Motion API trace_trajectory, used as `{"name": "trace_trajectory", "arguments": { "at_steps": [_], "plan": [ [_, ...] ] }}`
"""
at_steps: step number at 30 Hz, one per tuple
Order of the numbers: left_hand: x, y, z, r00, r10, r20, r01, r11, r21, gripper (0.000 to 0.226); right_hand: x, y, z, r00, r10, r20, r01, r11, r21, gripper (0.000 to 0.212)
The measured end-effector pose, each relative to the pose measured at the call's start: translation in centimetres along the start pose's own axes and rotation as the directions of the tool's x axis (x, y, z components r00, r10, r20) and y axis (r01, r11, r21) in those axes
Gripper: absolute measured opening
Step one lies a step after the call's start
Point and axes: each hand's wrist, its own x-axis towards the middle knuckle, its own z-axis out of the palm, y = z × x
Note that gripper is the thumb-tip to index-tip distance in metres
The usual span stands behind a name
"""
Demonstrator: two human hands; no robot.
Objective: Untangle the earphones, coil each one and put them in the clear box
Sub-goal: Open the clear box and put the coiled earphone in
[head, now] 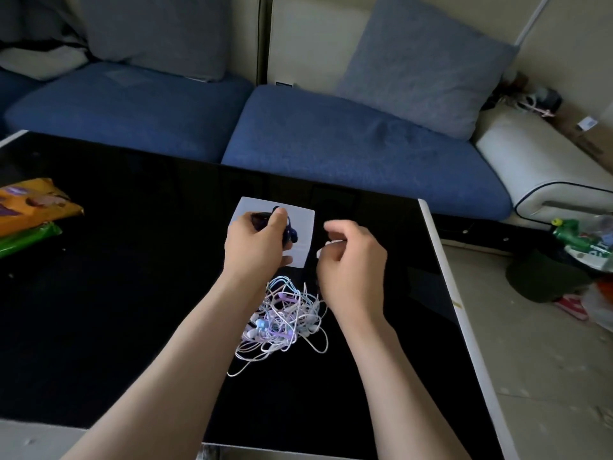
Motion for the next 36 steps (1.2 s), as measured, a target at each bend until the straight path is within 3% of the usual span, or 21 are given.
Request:
{"name": "trace_trajectory", "arguments": {
  "at_steps": [4,9,12,14,17,20,24,28,30,32,36],
  "plan": [
    [2.1,-0.9,-1.5,0.986,0.090,-0.141,-0.066,0.984,0.167,0.030,1.4,0.2,3.0,0.982,-0.068,0.179,0.092,0.987,-0.135,0.040],
    [3.8,-1.6,-3.2,0.973,0.093,-0.212,-0.025,0.952,0.305,0.022,3.3,-0.3,7.0,0.848,-0.222,0.482,0.380,0.888,-0.258,0.029],
    [4.3,-1.9,-3.7,0.977,0.046,-0.207,0.033,0.932,0.361,0.022,4.0,-0.6,8.7,0.810,-0.272,0.520,0.477,0.822,-0.312,0.008],
    [4.8,-2.2,-3.8,0.978,0.013,-0.206,0.065,0.928,0.368,0.027,4.0,-0.7,9.4,0.807,-0.281,0.519,0.505,0.783,-0.363,0.009],
    [5.1,-2.6,-3.6,0.977,-0.075,-0.202,0.126,0.960,0.250,0.029,3.7,-1.2,10.4,0.839,-0.253,0.482,0.487,0.743,-0.459,0.034],
    [5.2,-2.5,-3.0,0.970,-0.181,-0.160,0.192,0.980,0.053,0.013,4.1,-0.7,11.5,0.859,-0.296,0.419,0.489,0.719,-0.494,0.049],
    [5.1,-2.1,-2.8,0.964,-0.231,-0.133,0.224,0.972,-0.070,0.006,4.3,-1.2,11.4,0.804,-0.366,0.469,0.575,0.679,-0.456,0.037],
    [5.0,-1.8,-2.9,0.956,-0.274,-0.106,0.258,0.955,-0.143,0.010,5.1,-1.7,10.4,0.786,-0.236,0.571,0.544,0.703,-0.459,0.011],
    [4.9,-1.6,-2.8,0.950,-0.293,-0.110,0.271,0.946,-0.180,0.012,5.5,-1.5,10.0,0.757,-0.223,0.614,0.570,0.685,-0.453,0.019],
    [4.7,-1.4,-2.8,0.943,-0.317,-0.096,0.292,0.933,-0.211,0.012,5.7,-1.6,9.8,0.749,-0.246,0.615,0.581,0.690,-0.432,0.014],
    [4.4,-1.3,-2.8,0.935,-0.345,-0.084,0.314,0.914,-0.257,0.012,6.2,-2.0,9.4,0.748,-0.266,0.609,0.582,0.703,-0.409,0.033]
  ]
}}
